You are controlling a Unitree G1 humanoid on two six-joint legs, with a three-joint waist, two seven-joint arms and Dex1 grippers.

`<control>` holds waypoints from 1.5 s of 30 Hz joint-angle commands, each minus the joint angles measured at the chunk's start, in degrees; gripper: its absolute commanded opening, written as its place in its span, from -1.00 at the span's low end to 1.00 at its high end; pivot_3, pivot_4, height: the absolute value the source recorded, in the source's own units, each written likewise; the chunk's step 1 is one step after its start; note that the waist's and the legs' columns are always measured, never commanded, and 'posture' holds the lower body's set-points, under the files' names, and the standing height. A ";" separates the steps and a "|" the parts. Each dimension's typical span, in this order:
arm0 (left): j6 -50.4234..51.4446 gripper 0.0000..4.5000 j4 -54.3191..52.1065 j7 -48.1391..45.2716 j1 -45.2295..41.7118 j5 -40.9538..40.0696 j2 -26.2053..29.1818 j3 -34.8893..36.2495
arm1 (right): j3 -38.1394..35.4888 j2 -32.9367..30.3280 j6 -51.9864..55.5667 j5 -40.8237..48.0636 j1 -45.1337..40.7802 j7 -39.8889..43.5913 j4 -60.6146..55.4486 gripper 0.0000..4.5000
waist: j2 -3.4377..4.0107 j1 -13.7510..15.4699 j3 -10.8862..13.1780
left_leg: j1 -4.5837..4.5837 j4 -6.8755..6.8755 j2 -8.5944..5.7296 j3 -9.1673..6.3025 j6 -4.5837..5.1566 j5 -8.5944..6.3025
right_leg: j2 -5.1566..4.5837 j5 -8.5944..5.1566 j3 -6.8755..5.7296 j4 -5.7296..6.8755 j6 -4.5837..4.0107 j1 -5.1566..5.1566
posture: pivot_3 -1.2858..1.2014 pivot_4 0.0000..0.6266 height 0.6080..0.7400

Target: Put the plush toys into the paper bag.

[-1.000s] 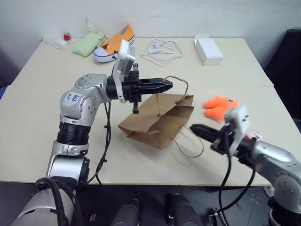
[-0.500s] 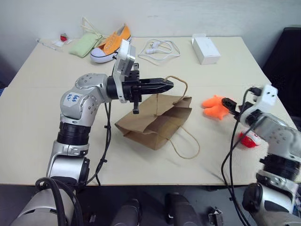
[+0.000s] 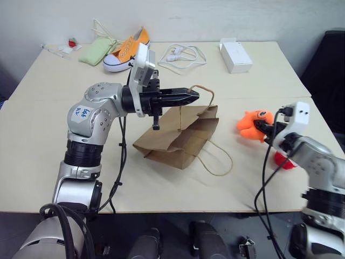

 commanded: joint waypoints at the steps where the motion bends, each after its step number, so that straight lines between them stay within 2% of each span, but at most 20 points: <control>1: -0.92 -1.00 -1.46 0.21 -0.68 -0.19 -0.34 0.02 | -1.65 -2.51 7.07 13.77 0.60 4.40 -15.13 -0.94 | -0.01 -0.45 0.00 | 0.02 0.01 0.04 0.00 -0.01 0.00 | 0.05 0.00 0.02 0.00 0.00 0.01 | 0.03 -0.52 1.00; 2: -0.89 -1.00 -1.69 0.13 -0.79 -0.32 -0.66 -0.19 | 0.78 -3.58 7.60 14.41 0.71 5.00 -18.60 -0.94 | 0.00 -0.50 0.00 | 0.04 0.01 0.04 0.00 -0.01 -0.01 | 0.07 0.00 0.04 0.01 0.00 0.02 | 0.03 -0.52 1.00; 4: -0.84 -1.00 -1.93 -0.01 -1.02 -0.50 -1.14 -0.44 | 7.27 -6.28 5.33 10.07 0.54 5.27 -22.85 -0.94 | -0.01 -0.44 0.00 | 0.07 0.01 0.04 0.00 -0.02 -0.01 | 0.07 0.00 0.06 0.00 0.00 0.02 | 0.03 -0.52 1.00; 6: -0.87 -1.00 -1.72 0.25 -1.31 -0.57 -1.74 -0.42 | 16.61 -9.90 1.12 2.12 -1.50 5.61 -23.39 -0.94 | -0.01 -0.24 0.00 | 0.07 0.02 0.02 -0.01 -0.02 0.00 | 0.05 0.00 0.06 -0.06 0.00 0.01 | 0.03 -0.52 1.00; 8: -0.94 -1.00 -1.17 1.01 -1.60 -0.63 -2.55 -0.18 | 23.85 -11.79 -1.43 -1.58 -4.02 8.09 -23.16 -0.94 | -0.01 -0.14 0.00 | 0.06 0.06 -0.08 -0.01 0.00 -0.01 | -0.02 0.00 0.07 -0.10 0.00 0.02 | 0.03 -0.52 1.00; 11: -0.27 -1.00 -1.29 1.32 -1.79 -1.41 -3.31 0.18 | 29.34 -8.25 -2.74 -3.30 -8.27 8.85 -19.89 -0.94 | -0.02 0.40 0.01 | 0.06 0.06 -0.11 -0.02 0.02 0.00 | -0.05 0.00 0.06 -0.16 0.00 0.00 | 0.03 -0.52 1.00; 16: 0.39 -1.00 -1.87 1.00 -2.01 -2.53 -3.67 0.36 | 39.81 -3.01 -7.44 -11.07 -14.58 10.61 -12.37 -0.94 | -0.02 0.95 0.01 | 0.06 0.08 -0.11 -0.04 0.01 0.00 | -0.05 0.00 0.03 -0.15 0.00 0.00 | 0.03 -0.52 1.00; 20: -0.55 -1.00 -2.00 2.48 -1.59 -2.29 -5.51 0.16 | 46.96 0.87 -12.81 -19.92 -20.09 11.02 -2.23 -0.94 | -0.02 1.09 0.00 | 0.04 0.11 -0.14 -0.07 0.02 0.00 | -0.05 0.00 0.01 -0.13 0.00 -0.01 | 0.03 -0.52 1.00; 22: -0.92 -1.00 -2.33 2.77 -1.39 -2.03 -6.18 0.02 | 47.98 3.07 -15.71 -22.76 -21.51 10.97 3.29 -0.94 | -0.02 1.04 0.00 | 0.04 0.13 -0.18 -0.13 0.02 0.00 | -0.07 0.00 -0.03 -0.12 0.00 -0.01 | 0.03 -0.52 1.00; 24: -1.12 -1.00 -2.37 2.89 -1.35 -1.87 -6.42 0.07 | 46.34 5.62 -16.68 -22.70 -21.51 11.22 6.70 -0.94 | -0.02 0.92 0.00 | 0.04 0.11 -0.19 -0.14 0.02 0.01 | -0.07 0.00 -0.03 -0.08 0.00 0.00 | 0.03 -0.52 1.00; 29: -1.46 -1.00 -1.43 3.70 -1.50 -1.67 -5.75 1.11 | 37.24 11.72 -15.21 -16.26 -19.98 12.31 6.84 -0.15 | -0.02 0.66 0.00 | 0.04 0.09 -0.18 -0.23 0.01 0.01 | -0.04 0.00 -0.05 0.01 0.00 -0.02 | 0.03 -0.52 1.00; 33: -1.34 -1.00 -0.73 4.37 -1.08 -1.65 -4.53 2.13 | 25.90 13.40 -9.81 -5.07 -13.78 11.79 -5.29 0.49 | -0.02 0.84 0.00 | 0.04 0.08 -0.18 -0.34 -0.01 0.01 | -0.03 0.00 -0.08 0.02 0.00 -0.03 | 0.03 -0.52 1.00; 36: -1.01 -1.00 0.11 4.86 -1.19 -1.87 -4.01 2.79 | 20.37 10.76 -5.64 0.25 -7.44 10.76 -14.70 0.96 | -0.02 1.10 0.00 | 0.03 0.09 -0.23 -0.41 0.00 0.01 | -0.05 0.00 -0.09 0.01 0.00 0.00 | 0.03 -0.52 1.00; 39: -0.95 -1.00 1.39 4.95 -1.46 -1.83 -3.48 3.43 | 13.35 4.77 -1.42 3.84 1.51 9.61 -24.88 0.98 | -0.02 1.48 0.00 | 0.00 0.09 -0.30 -0.47 0.01 0.00 | -0.10 0.00 -0.10 -0.01 0.00 0.02 | 0.03 -0.52 1.00; 42: -0.99 -1.00 2.25 4.69 -1.59 -1.90 -3.00 3.77 | 4.07 0.41 1.90 5.02 8.56 4.89 -30.85 0.98 | -0.03 1.93 0.01 | -0.01 0.07 -0.33 -0.47 0.02 0.00 | -0.10 0.00 -0.04 -0.05 0.00 0.01 | 0.03 -0.52 1.00; 45: -1.20 -1.00 2.62 4.78 -2.02 -1.95 -3.00 3.93 | -14.70 -1.42 6.70 7.19 14.95 -0.95 -31.51 0.98 | -0.03 2.27 0.00 | 0.02 0.08 -0.33 -0.46 0.02 0.00 | -0.09 0.00 0.02 -0.06 0.00 0.01 | 0.03 -0.52 1.00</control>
